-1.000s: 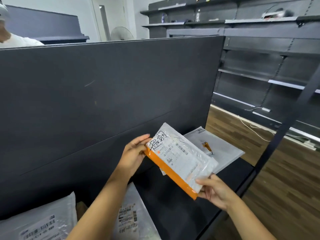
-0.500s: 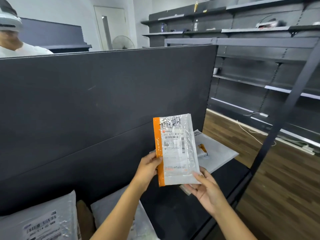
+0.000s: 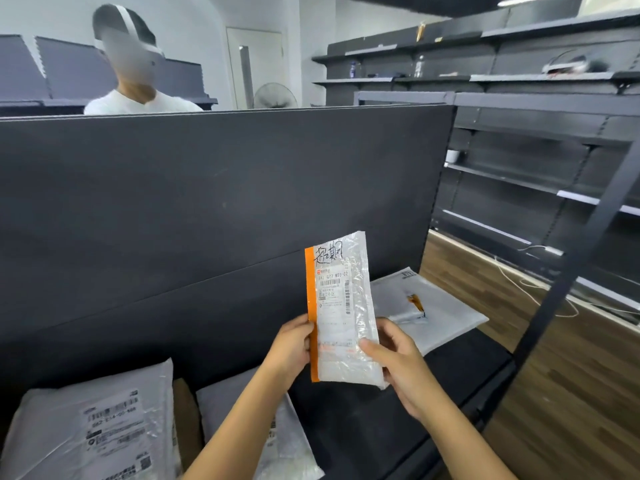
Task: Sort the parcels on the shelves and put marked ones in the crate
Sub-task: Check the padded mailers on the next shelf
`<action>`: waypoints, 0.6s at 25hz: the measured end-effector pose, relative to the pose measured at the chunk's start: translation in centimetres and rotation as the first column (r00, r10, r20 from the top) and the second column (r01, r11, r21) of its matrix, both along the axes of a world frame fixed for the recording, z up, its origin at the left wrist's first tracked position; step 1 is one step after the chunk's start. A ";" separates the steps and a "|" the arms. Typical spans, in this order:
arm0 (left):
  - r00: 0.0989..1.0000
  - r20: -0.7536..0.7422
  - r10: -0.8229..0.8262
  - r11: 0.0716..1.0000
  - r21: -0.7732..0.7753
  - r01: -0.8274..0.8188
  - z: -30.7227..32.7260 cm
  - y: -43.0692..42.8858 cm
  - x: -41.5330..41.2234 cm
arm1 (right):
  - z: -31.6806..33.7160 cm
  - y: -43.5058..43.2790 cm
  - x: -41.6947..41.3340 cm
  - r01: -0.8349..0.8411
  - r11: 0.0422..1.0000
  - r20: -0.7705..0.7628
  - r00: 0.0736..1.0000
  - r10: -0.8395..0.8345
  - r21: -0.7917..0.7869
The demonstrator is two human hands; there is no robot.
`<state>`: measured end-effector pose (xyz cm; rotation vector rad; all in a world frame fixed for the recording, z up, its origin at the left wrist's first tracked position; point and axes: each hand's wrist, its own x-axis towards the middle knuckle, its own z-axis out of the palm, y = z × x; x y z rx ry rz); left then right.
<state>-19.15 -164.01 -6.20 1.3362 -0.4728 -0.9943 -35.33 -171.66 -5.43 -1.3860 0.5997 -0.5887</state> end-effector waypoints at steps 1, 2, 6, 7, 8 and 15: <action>1.000 0.008 0.019 1.000 -0.015 -0.019 0.3 0.5 0.0 | 0.2 0.1 0.2 -0.006 1.000 0.002 1.000 0.006 0.006; 0.999 0.024 0.043 0.999 -0.027 -0.042 0.6 0.9 0.1 | 0.2 0.2 0.4 -0.005 1.000 0.015 1.000 0.005 0.025; 0.990 0.112 0.082 0.994 -0.081 -0.074 2.2 2.7 -0.1 | -0.2 0.3 1.0 0.030 0.991 0.080 0.996 -0.041 0.132; 0.987 0.143 0.073 0.993 -0.100 -0.059 2.5 3.0 -0.4 | -0.3 0.3 1.1 0.041 0.988 0.087 0.995 -0.054 0.150; 0.983 0.169 0.066 0.992 -0.116 -0.047 2.8 3.3 -0.8 | -0.5 0.3 1.2 0.055 0.985 0.091 0.993 -0.071 0.166; 0.978 0.209 0.022 0.987 -0.163 0.012 3.0 3.7 -2.7 | -0.6 0.2 0.1 0.105 0.971 0.109 0.985 -0.131 0.214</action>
